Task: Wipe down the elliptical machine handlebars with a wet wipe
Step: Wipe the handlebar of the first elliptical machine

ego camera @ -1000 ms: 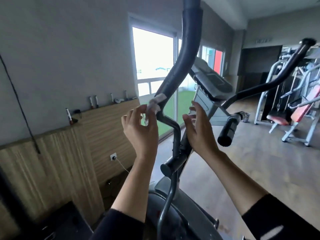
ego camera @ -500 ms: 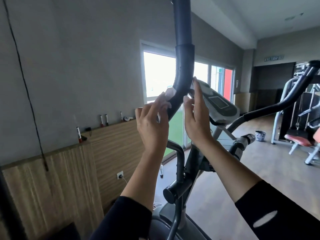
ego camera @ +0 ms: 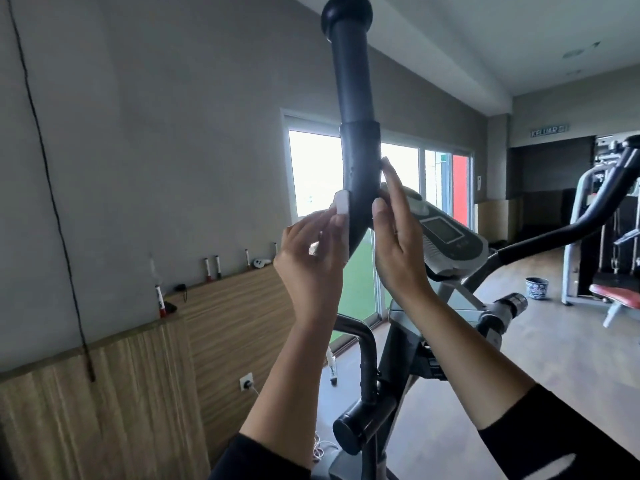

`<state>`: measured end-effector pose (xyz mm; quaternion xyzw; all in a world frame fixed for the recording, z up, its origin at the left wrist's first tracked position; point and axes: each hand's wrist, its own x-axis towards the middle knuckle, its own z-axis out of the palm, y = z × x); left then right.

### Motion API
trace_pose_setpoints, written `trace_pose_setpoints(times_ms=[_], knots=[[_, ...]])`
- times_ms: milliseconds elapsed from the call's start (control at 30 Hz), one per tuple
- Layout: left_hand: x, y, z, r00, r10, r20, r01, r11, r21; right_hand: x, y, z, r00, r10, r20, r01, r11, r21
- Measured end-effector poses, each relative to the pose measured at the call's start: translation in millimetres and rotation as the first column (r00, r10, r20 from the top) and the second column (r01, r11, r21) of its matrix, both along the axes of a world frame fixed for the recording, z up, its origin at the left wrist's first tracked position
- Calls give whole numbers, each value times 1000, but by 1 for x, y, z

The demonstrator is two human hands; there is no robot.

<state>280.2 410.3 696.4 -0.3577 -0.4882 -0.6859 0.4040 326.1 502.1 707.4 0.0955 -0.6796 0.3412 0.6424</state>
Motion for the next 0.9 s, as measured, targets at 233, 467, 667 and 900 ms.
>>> trace_pose_setpoints(times_ms=[233,467,667,900], knots=[[14,5,14,989,-139,52,136,990,44,2,9,13,984,176,32,-177,984,9],[27,17,42,986,-101,133,83,988,131,-3,21,14,956,291,-21,-289,954,76],[38,15,33,992,-36,124,24,995,100,-6,24,13,953,296,-55,-291,953,88],[40,24,60,990,31,136,-52,986,159,-9,28,14,943,319,-91,-308,944,116]])
